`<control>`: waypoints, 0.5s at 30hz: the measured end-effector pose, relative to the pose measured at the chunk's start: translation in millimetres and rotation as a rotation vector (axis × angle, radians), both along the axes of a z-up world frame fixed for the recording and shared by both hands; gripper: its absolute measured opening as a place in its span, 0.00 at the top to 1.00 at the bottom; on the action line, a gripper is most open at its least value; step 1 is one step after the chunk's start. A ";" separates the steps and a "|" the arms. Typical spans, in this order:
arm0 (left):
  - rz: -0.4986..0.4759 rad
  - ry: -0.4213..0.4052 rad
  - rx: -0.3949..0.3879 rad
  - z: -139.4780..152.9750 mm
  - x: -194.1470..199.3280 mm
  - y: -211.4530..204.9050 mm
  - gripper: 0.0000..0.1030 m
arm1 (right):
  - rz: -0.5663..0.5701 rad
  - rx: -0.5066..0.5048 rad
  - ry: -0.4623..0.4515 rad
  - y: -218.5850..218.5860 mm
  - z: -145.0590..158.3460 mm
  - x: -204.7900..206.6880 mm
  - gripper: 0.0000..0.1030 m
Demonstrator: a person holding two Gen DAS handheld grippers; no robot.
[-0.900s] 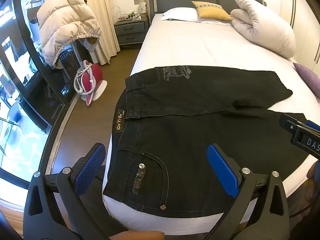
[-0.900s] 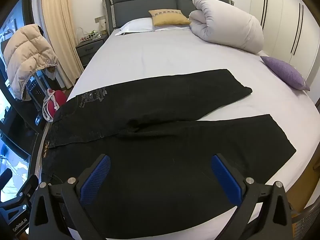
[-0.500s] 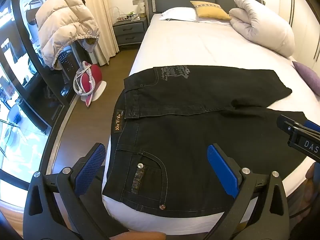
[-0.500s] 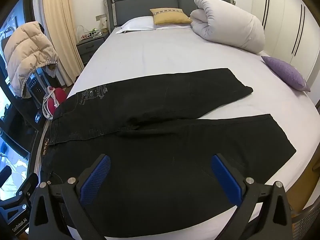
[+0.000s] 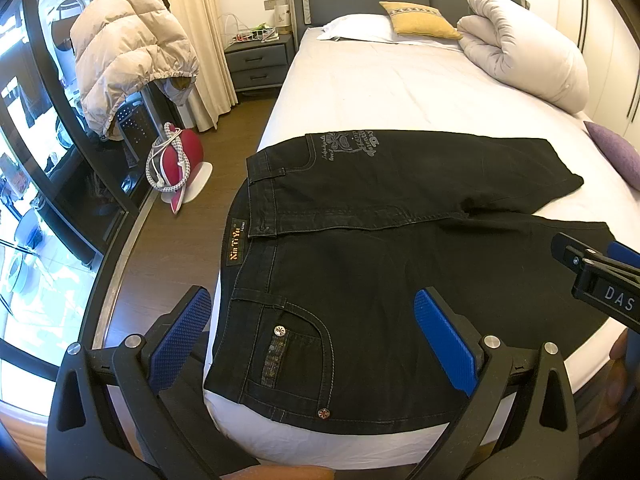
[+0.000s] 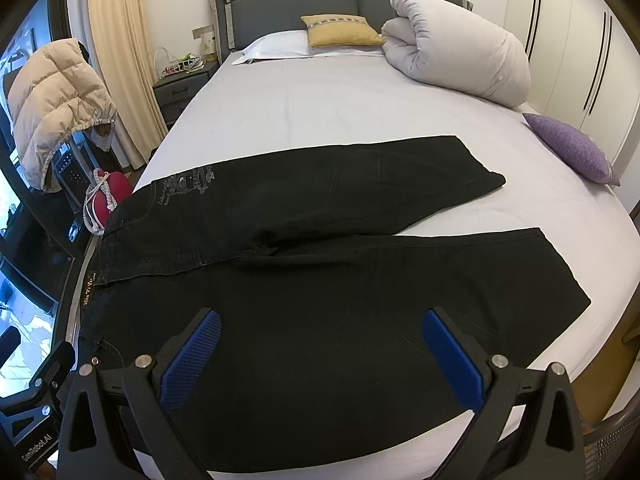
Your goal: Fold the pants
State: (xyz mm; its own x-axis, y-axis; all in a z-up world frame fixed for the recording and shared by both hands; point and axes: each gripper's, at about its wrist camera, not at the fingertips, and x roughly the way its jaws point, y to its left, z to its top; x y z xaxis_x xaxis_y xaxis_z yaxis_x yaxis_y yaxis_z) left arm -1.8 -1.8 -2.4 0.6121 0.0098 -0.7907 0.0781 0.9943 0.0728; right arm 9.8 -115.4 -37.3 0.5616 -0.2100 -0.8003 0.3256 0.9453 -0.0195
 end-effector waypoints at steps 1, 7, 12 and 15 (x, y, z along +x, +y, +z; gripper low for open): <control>-0.001 0.001 -0.001 0.4 0.1 0.3 0.00 | 0.000 0.000 0.000 0.2 -0.2 0.2 0.00; -0.001 0.001 0.000 1.4 -0.6 0.3 0.00 | 0.000 -0.001 0.001 0.6 -0.5 -0.2 0.00; -0.001 0.002 -0.001 1.9 0.5 0.2 0.00 | 0.001 -0.007 0.002 1.2 -1.9 -0.7 0.00; -0.001 0.002 -0.002 1.9 0.4 0.3 0.00 | 0.002 -0.009 0.004 1.6 -2.4 -0.9 0.00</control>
State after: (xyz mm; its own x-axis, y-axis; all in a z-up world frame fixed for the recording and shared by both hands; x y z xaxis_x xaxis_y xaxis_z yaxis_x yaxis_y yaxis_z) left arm -1.4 -1.5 -0.5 0.6107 0.0079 -0.7918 0.0792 0.9943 0.0710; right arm 8.9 -113.8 -39.7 0.5588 -0.2164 -0.8005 0.3240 0.9456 -0.0294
